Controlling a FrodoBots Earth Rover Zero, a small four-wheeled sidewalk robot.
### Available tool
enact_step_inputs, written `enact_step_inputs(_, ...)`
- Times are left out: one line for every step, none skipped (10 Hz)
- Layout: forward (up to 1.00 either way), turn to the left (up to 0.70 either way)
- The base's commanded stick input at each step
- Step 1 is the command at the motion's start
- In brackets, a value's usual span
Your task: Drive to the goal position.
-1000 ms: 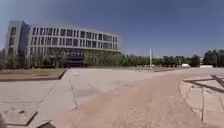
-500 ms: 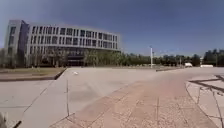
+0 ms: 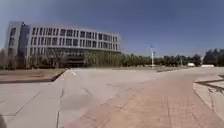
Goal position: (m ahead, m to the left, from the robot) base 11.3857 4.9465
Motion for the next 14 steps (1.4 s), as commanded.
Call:
enact_step_inputs(0.7, 0.0)
enact_step_inputs(0.7, 0.0)
enact_step_inputs(0.7, 0.0)
enact_step_inputs(0.7, 0.0)
enact_step_inputs(0.7, 0.0)
enact_step_inputs(0.7, 0.0)
enact_step_inputs(0.7, 0.0)
enact_step_inputs(0.7, 0.0)
enact_step_inputs(0.7, 0.0)
enact_step_inputs(0.7, 0.0)
enact_step_inputs(0.7, 0.0)
enact_step_inputs(0.7, 0.0)
enact_step_inputs(0.7, 0.0)
enact_step_inputs(0.7, 0.0)
